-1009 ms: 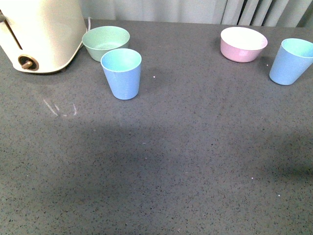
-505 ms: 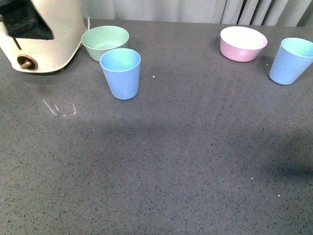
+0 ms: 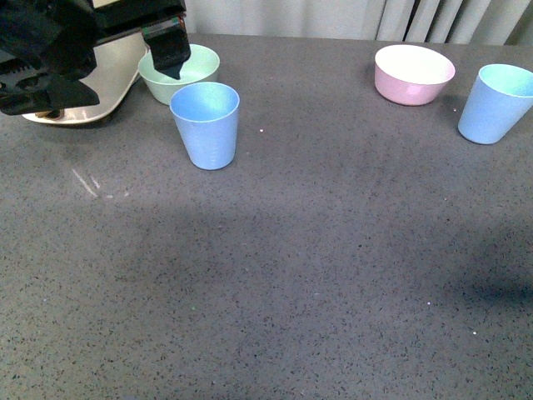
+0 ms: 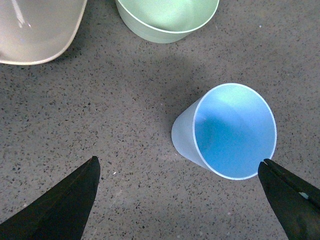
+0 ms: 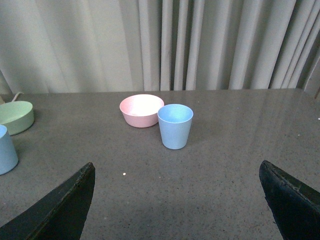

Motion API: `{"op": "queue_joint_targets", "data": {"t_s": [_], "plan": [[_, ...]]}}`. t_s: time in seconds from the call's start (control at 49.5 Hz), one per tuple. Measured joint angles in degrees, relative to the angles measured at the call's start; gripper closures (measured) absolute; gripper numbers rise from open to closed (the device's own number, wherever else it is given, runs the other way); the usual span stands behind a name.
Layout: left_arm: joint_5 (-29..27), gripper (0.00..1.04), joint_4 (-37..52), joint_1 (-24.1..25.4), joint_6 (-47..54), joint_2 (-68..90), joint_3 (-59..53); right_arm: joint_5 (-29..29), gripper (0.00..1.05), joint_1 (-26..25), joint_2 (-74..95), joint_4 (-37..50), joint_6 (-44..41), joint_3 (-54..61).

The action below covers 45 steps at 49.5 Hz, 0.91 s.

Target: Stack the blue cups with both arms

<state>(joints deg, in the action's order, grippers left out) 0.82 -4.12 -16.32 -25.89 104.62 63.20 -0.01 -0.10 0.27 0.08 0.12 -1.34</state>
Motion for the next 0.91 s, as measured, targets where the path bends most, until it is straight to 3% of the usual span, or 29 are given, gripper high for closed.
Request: {"op": "queue_joint_targets", "data": {"t_s": [0.606,0.747,0.908], "plan": [[-3.65,0.09,-4.61,-2.36,-1.88,13.42,13.18,0.0,0.09,0.0,0.0,0.0,0.0,0.0],[-3.98,0.25,-6.21,-2.97,-1.9,14.64,14.43,0.0,0.09,0.0,0.0,0.0,0.0,0.0],[-4.02,0.5,-7.72,-3.54,-2.38,15.3,14.88,0.0,0.09,0.0,0.0,0.0,0.0,0.0]]}}
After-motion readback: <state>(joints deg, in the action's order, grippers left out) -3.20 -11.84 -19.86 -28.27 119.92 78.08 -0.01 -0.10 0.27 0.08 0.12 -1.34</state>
